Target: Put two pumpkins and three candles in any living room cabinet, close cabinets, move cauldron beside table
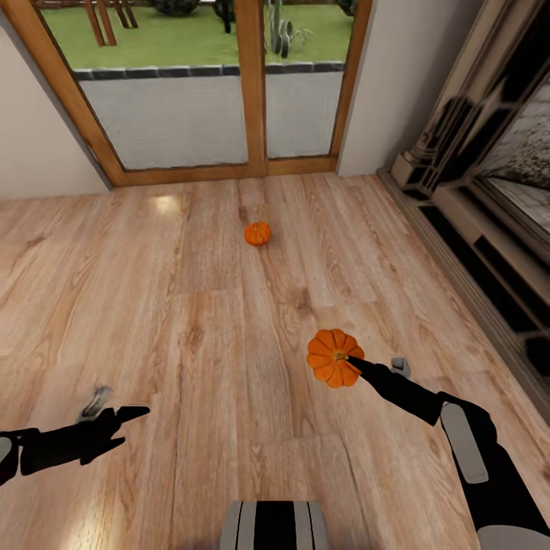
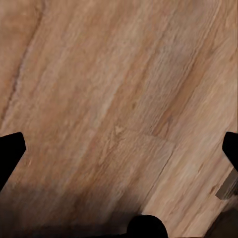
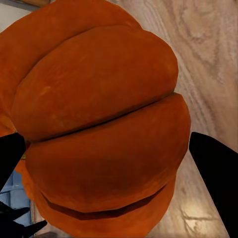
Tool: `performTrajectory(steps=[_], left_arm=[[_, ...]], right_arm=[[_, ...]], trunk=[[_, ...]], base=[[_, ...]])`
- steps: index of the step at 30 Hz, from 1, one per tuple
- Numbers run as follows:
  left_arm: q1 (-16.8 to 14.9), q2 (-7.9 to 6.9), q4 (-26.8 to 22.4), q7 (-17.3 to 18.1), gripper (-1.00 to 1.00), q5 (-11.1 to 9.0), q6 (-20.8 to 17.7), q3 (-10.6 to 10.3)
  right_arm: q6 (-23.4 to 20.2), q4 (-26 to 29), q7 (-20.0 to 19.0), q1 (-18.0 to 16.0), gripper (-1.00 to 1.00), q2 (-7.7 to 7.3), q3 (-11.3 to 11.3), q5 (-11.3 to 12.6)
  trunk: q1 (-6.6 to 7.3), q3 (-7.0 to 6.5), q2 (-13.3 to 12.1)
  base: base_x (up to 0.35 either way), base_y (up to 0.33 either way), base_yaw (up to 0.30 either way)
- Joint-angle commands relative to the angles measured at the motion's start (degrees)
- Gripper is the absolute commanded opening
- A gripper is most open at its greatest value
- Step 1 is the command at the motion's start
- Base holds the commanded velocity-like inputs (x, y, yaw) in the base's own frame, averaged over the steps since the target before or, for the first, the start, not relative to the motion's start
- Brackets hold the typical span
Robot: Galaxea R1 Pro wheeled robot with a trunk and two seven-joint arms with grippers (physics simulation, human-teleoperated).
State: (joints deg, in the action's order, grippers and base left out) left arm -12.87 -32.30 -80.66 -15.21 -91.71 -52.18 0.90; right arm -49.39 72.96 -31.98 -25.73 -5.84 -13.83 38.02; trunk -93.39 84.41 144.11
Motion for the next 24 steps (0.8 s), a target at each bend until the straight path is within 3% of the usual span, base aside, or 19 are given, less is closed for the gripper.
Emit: performTrajectory(steps=[1,2,4,5,7,10,13,18,24], left_arm=[[-0.1,1.1,0.0,-4.2,1.0,0.1,0.4,0.0],[-0.1,1.72,0.0,-6.4,1.0,1.0,0.7,0.0],[-0.2,3.86,-0.1,-11.4,1.0,5.1,1.0,0.0],[-0.5,5.6,0.0,-13.7,1.0,8.5,1.0,0.0],[-1.7,7.41,0.1,-17.1,1.0,16.4,0.8,0.0],[-2.1,8.01,0.5,-18.6,1.0,22.6,0.6,0.0],[-2.1,8.16,0.6,-20.0,1.0,24.4,0.3,0.0],[-2.2,8.39,0.6,-25.6,1.0,24.6,0.0,0.0],[-2.3,9.01,0.1,-26.6,1.0,24.7,-6.2,0.0]], right_arm=[[-0.3,0.0,0.0,0.0,-1.0,0.04,0.0,0.0],[-0.2,-0.1,0.1,0.0,-1.0,0.06,0.0,0.0],[0.0,-0.1,0.3,0.0,-1.0,0.05,0.1,0.0],[0.0,-0.1,0.6,0.0,-1.0,0.04,0.1,0.0],[0.1,-0.1,1.5,0.0,-1.0,0.04,0.1,-0.1],[0.1,-0.1,1.8,0.0,-1.0,0.04,0.1,-0.1],[0.2,-0.1,1.7,0.0,-1.0,0.04,0.1,-0.1],[0.2,-0.2,1.7,0.0,-1.0,0.04,0.1,-0.1],[0.3,-0.3,1.7,0.0,-1.0,0.04,0.0,-0.1]], trunk=[[0.03,-0.19,0.0],[0.06,-0.42,0.0],[0.11,-0.86,0.0],[0.14,-1.08,-0.1],[0.19,-1.52,-0.1],[0.27,-2.19,-0.1],[0.34,-2.85,-0.2],[0.47,-3.96,-0.2],[0.63,-5.33,-0.3]], base=[[0.0,0.0,0.0],[0.0,0.0,0.0],[0.0,0.0,0.0],[0.0,0.0,0.0],[0.0,0.0,0.0],[0.0,0.0,0.0],[0.0,0.0,0.0],[0.0,0.0,0.0],[0.0,0.0,-0.02]])
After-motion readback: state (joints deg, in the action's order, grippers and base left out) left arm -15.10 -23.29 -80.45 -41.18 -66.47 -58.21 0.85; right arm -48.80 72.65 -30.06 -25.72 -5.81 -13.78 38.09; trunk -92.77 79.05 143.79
